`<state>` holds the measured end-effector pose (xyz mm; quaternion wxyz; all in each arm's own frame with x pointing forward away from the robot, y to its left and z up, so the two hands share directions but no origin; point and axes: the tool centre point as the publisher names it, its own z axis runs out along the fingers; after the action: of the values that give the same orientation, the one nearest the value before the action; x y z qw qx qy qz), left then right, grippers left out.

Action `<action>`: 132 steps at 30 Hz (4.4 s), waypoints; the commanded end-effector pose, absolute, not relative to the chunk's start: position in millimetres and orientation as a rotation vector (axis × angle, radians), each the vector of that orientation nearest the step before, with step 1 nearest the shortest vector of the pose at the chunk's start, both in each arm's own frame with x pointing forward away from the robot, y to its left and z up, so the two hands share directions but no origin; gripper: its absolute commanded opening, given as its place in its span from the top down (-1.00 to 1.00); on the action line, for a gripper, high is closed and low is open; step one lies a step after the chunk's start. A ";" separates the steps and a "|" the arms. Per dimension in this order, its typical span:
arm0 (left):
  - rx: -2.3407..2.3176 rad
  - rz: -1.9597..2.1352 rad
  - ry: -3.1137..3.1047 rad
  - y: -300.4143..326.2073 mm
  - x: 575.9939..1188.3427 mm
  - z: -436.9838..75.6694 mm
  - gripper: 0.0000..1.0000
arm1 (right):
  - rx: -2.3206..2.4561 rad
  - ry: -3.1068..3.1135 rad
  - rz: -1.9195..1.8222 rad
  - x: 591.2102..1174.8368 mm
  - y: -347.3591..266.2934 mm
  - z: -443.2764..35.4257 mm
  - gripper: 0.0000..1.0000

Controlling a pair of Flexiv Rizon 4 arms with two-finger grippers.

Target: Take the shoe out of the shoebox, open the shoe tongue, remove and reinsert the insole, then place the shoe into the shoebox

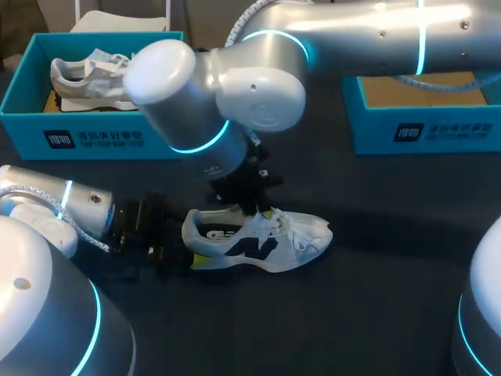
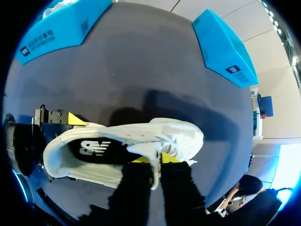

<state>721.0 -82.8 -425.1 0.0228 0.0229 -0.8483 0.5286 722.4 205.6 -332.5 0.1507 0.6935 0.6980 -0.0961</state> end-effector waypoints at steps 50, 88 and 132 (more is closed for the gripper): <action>0.070 1.631 -2.629 -81.8 723.0 -428.3 1.00 | 2.195 1.866 -0.086 721.3 107.3 -347.1 -0.86; 0.070 1.631 -2.629 -81.8 723.0 -428.3 1.00 | 0.878 2.529 0.194 762.2 237.4 -222.6 -1.00; 0.070 1.631 -2.629 -81.8 723.0 -428.3 1.00 | 0.418 3.034 0.111 711.4 276.2 -310.9 1.00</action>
<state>721.1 -82.8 -425.2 0.0229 0.0229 -0.8483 0.5286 710.1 270.4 -308.8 0.0392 0.1366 0.9890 0.0410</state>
